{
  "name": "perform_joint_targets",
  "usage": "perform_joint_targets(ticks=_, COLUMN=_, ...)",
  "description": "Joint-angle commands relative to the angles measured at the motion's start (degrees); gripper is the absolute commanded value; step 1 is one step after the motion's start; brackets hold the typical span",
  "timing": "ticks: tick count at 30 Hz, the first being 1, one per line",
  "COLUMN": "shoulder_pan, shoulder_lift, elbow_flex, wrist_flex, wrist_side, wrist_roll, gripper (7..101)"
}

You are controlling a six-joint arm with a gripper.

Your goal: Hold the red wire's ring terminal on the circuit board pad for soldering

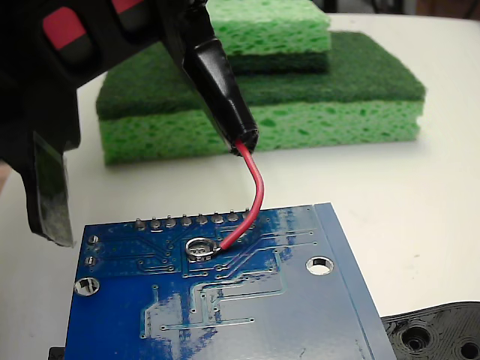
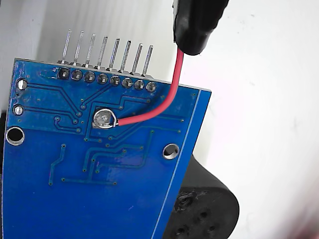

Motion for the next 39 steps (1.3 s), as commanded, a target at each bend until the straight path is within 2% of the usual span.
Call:
perform_joint_targets(ticks=1, shoulder_pan=0.0, shoulder_lift=0.18, elbow_flex=-0.44, wrist_flex=-0.26, wrist_side=-1.85, wrist_roll=0.09, gripper=100.3)
perform_joint_targets(ticks=10, shoulder_pan=-0.18, shoulder_lift=0.79, elbow_flex=-0.62, wrist_flex=0.35, wrist_side=-1.67, wrist_roll=0.0, gripper=100.3)
perform_joint_targets(ticks=14, shoulder_pan=-1.41, shoulder_lift=2.64, elbow_flex=-0.88, wrist_flex=1.05, wrist_side=0.53, wrist_roll=0.97, gripper=100.3)
perform_joint_targets(ticks=21, shoulder_pan=-4.48, shoulder_lift=9.14, elbow_flex=0.62, wrist_flex=2.02, wrist_side=9.05, wrist_roll=5.27, gripper=100.3)
perform_joint_targets(ticks=32, shoulder_pan=-10.37, shoulder_lift=23.64, elbow_flex=10.55, wrist_flex=-0.7, wrist_side=21.53, wrist_roll=13.36, gripper=100.3)
perform_joint_targets(ticks=39, shoulder_pan=-19.25, shoulder_lift=29.18, elbow_flex=15.56, wrist_flex=-1.58, wrist_side=34.98, wrist_roll=19.6, gripper=100.3)
